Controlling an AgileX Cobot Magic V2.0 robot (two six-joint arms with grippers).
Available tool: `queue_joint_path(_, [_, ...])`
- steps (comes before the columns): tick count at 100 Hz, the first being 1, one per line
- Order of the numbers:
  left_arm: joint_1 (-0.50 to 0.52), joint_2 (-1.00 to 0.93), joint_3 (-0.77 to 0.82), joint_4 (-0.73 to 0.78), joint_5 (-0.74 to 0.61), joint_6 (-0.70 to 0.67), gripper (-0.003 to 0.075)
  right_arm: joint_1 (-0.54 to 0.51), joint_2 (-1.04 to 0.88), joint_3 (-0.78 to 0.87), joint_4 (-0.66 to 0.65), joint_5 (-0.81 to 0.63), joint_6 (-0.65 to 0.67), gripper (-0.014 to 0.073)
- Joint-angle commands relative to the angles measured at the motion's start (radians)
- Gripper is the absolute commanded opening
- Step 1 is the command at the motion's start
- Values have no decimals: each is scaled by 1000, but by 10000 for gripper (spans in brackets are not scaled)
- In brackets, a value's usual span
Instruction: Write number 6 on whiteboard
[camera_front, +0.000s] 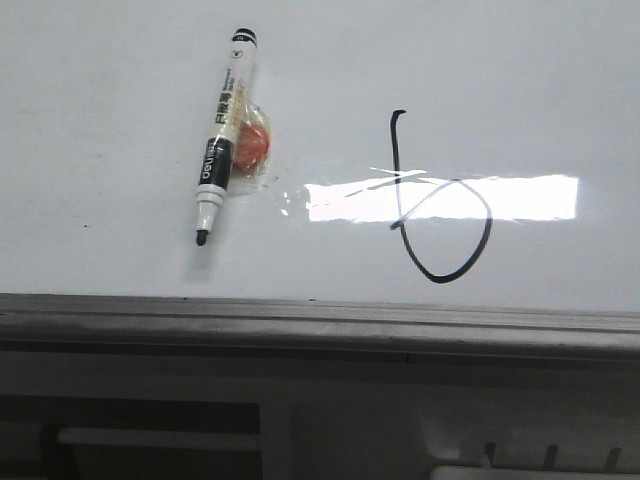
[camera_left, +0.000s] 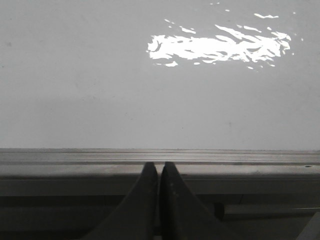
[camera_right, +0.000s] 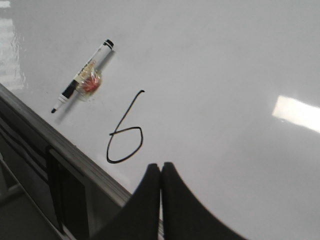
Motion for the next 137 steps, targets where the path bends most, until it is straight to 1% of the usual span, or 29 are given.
queue_joint_path(1, [2,-29,45,-2,-41,-7,-19,-87,-2,24,98,-215,-67,-54])
queue_joint_path(3, [2,-29,45,-2,-41,-7,-19,-120,0,40,139,-252,-95,-54])
queue_joint_path(8, [2,-29,45,-2,-41,-7,-19,-205,7,83,308,-344,-239,-54])
queue_joint_path(15, [2,-29,45,-2,-41,-7,-19,-336,23,159,468,-500,-396,-54])
queue_joint_path(20, [2,-29,45,-2,-41,-7,-19,-421,36,215,512,-607,-417,-54])
queue_joint_path(23, [2,-29,45,-2,-41,-7,-19,-466,45,245,511,-674,-417,-54])
queue_joint_path(24, [2,-29,45,-2,-41,-7,-19,-497,47,265,511,-698,-417,-53])
queue_joint_path(30, [2,-29,45,-2,-41,-7,-19,-573,52,309,511,-759,-413,-54])
queue_joint_path(35, [2,-29,45,-2,-41,-7,-19,-631,52,348,511,-768,-387,-53])
queue_joint_path(43, [2,-29,45,-2,-41,-7,-19,-717,52,389,502,-764,-304,-53])
queue_joint_path(47, [2,-29,45,-2,-41,-7,-19,-749,52,386,492,-695,-280,-53])
queue_joint_path(57, [2,-29,45,-2,-41,-7,-19,-820,52,386,492,-632,-270,-54])
queue_joint_path(67, [2,-29,45,-2,-41,-7,-19,-840,25,386,492,-545,-270,-54])
queue_joint_path(74, [2,-29,45,-2,-41,-7,-19,-840,-21,386,492,-416,-270,-54])
queue_joint_path(85, [2,-29,45,-2,-43,-7,-19,-840,-16,386,492,-305,-270,-54])
queue_joint_path(137, [2,-29,45,-2,-43,-7,-19,-840,-16,386,492,-308,-272,-54])
